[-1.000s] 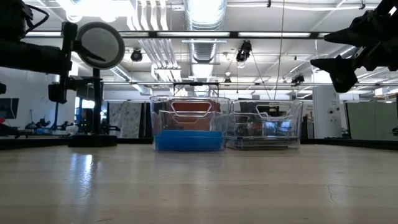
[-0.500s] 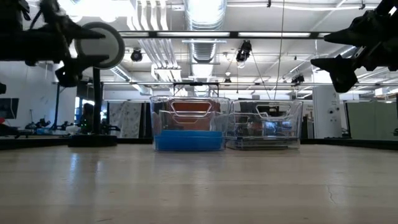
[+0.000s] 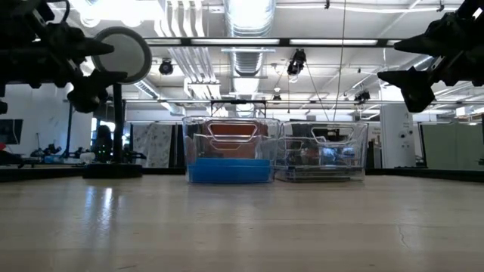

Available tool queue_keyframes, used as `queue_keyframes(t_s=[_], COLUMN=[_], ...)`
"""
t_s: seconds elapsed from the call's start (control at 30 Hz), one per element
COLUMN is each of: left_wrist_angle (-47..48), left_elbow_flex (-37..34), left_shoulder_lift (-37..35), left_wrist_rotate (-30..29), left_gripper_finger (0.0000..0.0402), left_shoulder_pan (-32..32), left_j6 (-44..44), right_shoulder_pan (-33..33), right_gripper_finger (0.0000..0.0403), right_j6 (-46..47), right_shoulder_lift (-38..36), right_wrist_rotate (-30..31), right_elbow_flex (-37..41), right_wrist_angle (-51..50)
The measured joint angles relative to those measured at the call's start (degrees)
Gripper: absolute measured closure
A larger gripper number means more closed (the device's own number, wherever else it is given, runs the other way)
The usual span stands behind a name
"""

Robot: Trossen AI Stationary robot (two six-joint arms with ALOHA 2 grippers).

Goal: Pick & place jewel cases by type
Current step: Return to Home Position

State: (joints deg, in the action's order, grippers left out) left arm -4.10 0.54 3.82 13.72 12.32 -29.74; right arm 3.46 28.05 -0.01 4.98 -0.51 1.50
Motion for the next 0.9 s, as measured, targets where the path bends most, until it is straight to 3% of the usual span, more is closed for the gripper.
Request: queue_keyframes(t_s=[0.2,0.4,0.67,0.9], left_wrist_angle=[0.56,0.95,0.92,0.90], left_elbow_flex=[-0.02,-0.07,-0.09,-0.13], left_shoulder_lift=[0.03,-2.31,-3.75,-3.77], left_wrist_rotate=[-0.14,-0.26,-0.13,-0.17], left_gripper_finger=[0.0188,0.0188,0.0188,0.0188], left_shoulder_pan=[0.00,-0.79,-0.96,-1.03], left_j6=[-7.18,-7.80,-7.82,-7.82], right_shoulder_pan=[0.00,-3.05,-13.35,-13.46], right_gripper_finger=[0.0147,0.0151,0.0142,0.0138], right_j6=[0.00,0.00,0.00,0.00], right_shoulder_lift=[0.00,0.00,0.00,0.00], right_wrist_rotate=[0.01,-0.02,0.11,0.04], right_elbow_flex=[-0.02,-0.02,-0.02,-0.02], right_wrist_angle=[0.00,0.00,0.00,0.02])
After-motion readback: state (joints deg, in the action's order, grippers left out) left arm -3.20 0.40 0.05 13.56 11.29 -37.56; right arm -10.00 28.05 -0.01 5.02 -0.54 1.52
